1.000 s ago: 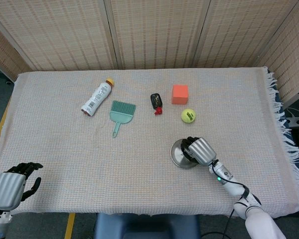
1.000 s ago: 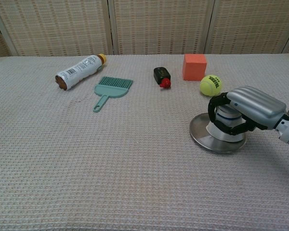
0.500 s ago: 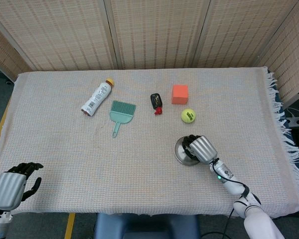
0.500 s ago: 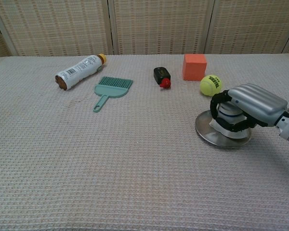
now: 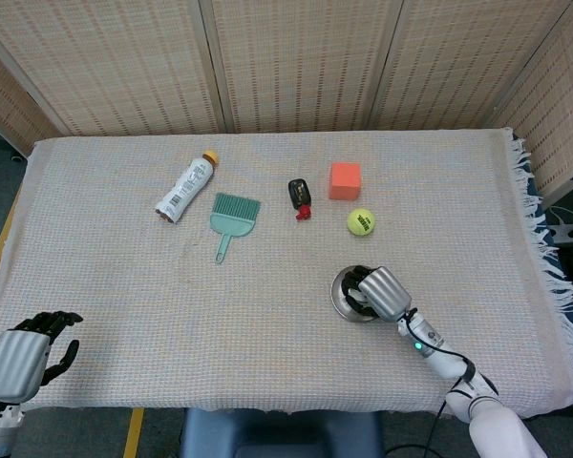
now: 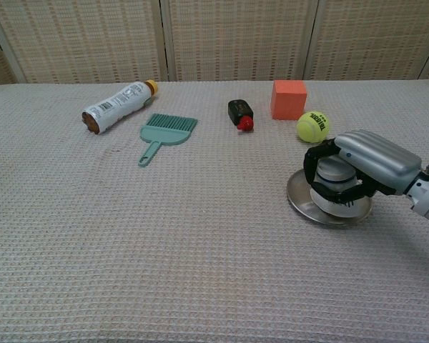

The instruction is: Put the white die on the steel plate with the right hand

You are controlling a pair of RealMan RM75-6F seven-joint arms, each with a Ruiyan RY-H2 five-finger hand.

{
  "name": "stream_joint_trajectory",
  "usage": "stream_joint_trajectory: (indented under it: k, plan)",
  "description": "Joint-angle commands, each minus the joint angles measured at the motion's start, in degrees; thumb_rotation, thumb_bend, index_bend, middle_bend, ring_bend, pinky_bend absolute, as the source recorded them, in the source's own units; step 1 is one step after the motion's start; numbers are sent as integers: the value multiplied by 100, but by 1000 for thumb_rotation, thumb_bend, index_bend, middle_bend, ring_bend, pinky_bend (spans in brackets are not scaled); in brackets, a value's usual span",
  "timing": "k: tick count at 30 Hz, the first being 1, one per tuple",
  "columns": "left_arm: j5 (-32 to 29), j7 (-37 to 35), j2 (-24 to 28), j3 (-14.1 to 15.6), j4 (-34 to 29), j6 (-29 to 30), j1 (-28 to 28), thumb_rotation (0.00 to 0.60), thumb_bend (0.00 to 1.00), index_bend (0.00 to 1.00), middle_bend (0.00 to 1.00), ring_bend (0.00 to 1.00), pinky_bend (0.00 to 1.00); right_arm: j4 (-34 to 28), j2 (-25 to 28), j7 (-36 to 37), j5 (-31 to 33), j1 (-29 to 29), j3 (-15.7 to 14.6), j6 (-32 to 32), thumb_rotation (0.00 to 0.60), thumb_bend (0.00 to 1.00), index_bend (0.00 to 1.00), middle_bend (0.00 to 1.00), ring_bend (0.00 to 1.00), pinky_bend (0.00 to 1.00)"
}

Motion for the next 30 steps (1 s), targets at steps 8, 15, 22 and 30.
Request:
stream_joint_trajectory:
  k: [8,15,22,30]
  plan:
    - [-2,33,-4,-1,-2,-11,-4,600,391,384,428,400,590,401,-51,-581,80,37,67,-7,600,371,564,571,420,589]
    - [8,31,6,5,-10,1,2,600,391,384,429,401,590,-93,-27,478,90,-77,33,47,600,371,564,571,421,589]
    - [1,14,12,1,-3,9,8,600,391,384,428,400,589,-101,242,281,39,-166,66,803,600,371,564,571,417,588]
    - [46,87,-3,12,-18,30,13,600,391,384,428,400,590,-33,711,-172,191,-497,225,1385,600,371,564,571,413,584]
